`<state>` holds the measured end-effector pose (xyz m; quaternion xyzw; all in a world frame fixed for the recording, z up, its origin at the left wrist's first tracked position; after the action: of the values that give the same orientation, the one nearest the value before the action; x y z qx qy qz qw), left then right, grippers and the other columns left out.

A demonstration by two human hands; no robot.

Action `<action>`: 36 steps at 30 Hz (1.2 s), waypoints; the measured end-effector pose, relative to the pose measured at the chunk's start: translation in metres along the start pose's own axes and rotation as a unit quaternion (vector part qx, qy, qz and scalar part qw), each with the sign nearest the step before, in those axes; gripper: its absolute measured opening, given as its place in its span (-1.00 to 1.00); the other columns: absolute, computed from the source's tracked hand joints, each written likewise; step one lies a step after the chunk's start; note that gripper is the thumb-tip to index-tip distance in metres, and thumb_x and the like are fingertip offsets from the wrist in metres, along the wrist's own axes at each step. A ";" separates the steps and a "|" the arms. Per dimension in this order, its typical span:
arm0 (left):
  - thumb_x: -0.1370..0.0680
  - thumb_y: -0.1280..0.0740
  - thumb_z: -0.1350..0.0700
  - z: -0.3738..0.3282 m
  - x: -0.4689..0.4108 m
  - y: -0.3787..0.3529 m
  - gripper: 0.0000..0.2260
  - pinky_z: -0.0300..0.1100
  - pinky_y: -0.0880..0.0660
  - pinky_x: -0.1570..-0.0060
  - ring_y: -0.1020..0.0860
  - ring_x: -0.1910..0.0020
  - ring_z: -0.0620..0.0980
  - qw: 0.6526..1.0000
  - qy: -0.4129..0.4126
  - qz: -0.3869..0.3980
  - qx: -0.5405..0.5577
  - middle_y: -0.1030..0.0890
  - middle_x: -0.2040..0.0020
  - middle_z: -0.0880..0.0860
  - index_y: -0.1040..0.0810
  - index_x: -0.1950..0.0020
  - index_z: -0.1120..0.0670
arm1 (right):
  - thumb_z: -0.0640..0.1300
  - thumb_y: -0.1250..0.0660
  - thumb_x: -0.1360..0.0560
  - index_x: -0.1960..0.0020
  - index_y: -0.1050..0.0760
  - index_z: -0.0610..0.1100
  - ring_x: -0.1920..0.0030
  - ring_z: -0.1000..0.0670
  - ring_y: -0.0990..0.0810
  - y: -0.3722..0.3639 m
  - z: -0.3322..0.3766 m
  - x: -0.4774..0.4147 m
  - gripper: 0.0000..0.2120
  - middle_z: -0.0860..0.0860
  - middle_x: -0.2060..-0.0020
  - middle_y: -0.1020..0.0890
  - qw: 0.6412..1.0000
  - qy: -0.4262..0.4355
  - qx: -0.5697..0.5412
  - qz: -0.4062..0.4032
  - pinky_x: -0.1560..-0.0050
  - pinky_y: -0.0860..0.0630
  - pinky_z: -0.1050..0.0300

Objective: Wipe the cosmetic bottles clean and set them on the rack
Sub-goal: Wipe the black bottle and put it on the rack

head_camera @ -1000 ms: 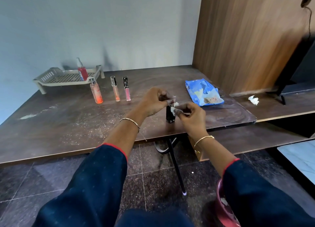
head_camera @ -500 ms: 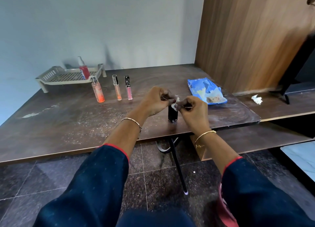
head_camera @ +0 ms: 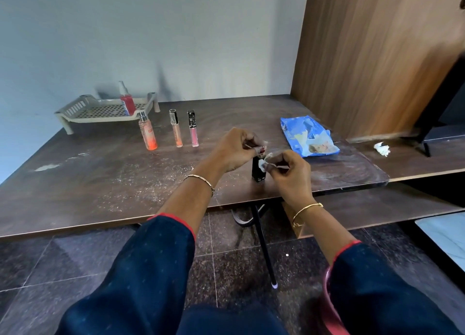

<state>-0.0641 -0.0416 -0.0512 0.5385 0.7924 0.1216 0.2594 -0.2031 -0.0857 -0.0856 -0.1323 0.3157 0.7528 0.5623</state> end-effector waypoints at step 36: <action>-0.45 -0.42 0.30 -0.008 0.004 0.002 -0.88 -0.21 -0.56 -0.06 -0.63 0.13 -0.11 0.999 -0.006 -0.006 -0.034 -0.69 0.04 0.09 -0.66 0.02 0.21 | 0.00 -0.48 -0.34 0.27 -0.56 -0.02 0.14 -0.05 -0.58 -0.008 -0.008 0.013 -0.86 0.02 0.25 -0.64 0.962 -0.032 0.259 0.081 0.21 -0.46 0.10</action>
<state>-0.0681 -0.0368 -0.0453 0.5254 0.7896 0.1434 0.2827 -0.2008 -0.0794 -0.1015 0.0682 0.4913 0.6923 0.5241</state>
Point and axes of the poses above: each hand's wrist, its own x-axis away from the middle knuckle, its own y-axis out of the back of the hand, z = x × y, the point moved 10 cm from there along -x, towards the middle knuckle
